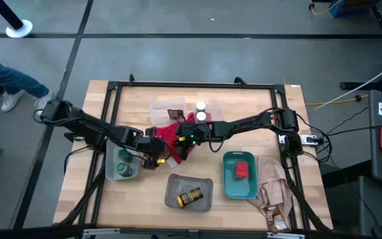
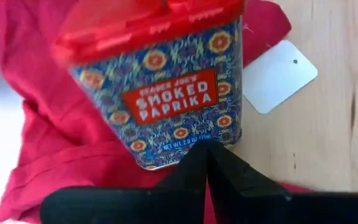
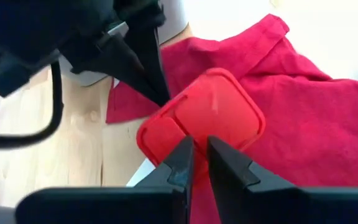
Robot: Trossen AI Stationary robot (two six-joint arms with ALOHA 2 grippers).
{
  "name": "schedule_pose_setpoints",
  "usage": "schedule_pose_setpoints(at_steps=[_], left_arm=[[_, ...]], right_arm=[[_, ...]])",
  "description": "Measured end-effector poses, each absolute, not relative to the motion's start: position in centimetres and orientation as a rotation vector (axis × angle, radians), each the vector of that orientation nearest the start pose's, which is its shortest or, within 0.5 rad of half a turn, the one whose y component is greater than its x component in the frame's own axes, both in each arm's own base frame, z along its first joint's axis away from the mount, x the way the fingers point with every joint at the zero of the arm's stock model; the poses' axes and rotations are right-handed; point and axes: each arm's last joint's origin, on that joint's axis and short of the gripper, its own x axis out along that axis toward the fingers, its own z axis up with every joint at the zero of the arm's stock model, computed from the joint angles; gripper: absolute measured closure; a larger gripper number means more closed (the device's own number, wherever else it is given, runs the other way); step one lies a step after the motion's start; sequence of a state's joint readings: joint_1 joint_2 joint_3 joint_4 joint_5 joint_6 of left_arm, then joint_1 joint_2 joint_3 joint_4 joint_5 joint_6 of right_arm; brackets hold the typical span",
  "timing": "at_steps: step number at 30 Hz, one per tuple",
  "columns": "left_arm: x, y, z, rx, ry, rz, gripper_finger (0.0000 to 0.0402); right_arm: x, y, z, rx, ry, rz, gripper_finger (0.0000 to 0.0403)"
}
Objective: Sort spices by type
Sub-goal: Put the red seasoning can into the green bin
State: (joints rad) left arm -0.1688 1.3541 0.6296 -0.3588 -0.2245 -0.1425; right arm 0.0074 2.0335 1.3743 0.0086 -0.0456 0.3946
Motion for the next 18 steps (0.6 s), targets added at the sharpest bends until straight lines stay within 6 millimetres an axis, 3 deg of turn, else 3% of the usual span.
schedule_pose_setpoints(at_steps=[18], left_arm=[[24.0, -3.4, 14.4, 0.114, 1.059, 0.107, 0.0396]], right_arm=[[44.8, 0.6, 18.5, 0.41, 0.607, -0.017, 0.0354]])
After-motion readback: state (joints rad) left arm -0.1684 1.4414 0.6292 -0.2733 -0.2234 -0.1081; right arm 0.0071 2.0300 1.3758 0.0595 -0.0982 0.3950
